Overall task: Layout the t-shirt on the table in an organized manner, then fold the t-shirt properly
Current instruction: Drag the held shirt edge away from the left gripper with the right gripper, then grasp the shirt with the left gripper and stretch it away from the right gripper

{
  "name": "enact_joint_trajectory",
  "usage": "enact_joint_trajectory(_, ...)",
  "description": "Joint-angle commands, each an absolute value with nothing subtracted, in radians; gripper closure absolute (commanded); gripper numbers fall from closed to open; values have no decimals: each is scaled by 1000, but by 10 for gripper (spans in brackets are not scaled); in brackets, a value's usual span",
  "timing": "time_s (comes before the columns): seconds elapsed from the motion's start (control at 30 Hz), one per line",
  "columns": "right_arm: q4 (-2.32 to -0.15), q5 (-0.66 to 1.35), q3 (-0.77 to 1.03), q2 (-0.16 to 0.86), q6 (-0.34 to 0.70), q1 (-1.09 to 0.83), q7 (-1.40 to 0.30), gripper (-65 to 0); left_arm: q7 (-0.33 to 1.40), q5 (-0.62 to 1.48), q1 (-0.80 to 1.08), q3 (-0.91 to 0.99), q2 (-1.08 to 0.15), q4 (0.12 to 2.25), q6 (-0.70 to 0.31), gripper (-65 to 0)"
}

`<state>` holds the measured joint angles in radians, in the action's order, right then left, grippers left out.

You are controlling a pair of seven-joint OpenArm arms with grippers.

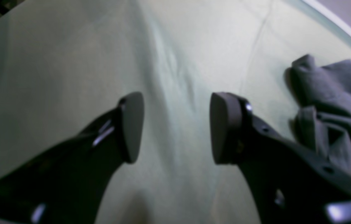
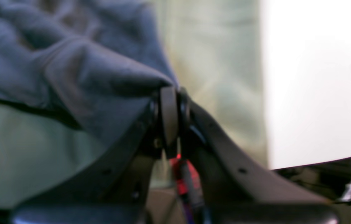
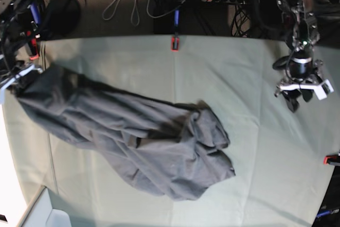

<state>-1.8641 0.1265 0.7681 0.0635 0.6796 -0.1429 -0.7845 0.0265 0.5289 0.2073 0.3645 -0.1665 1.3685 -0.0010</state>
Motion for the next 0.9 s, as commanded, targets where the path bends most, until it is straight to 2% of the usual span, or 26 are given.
enact_joint_trajectory(0.0, -1876, 136, 771, 82, 698, -128, -759, 0, 10, 527, 203, 364, -163, 1386, -10, -332)
enact_joint_trajectory(0.17, -1874, 136, 766, 85, 698, -133, -759, 0, 10, 527, 205, 252, -137, 1386, -4, -332)
enact_joint_trajectory(0.33, -1865, 136, 757, 44, 698, -156, -760, 0, 8, 518, 196, 111, -105, 1379, -2, -332)
enact_joint_trajectory(0.6, -1862, 136, 705, 21, 698, -194, -760, 0, 10, 516, 91, -48, -62, 1316, -1, -332)
enact_joint_trajectory(0.87, -1862, 136, 707, 21, 698, -213, -760, 0, 4, 526, 7, -107, -25, 1175, -1, -332)
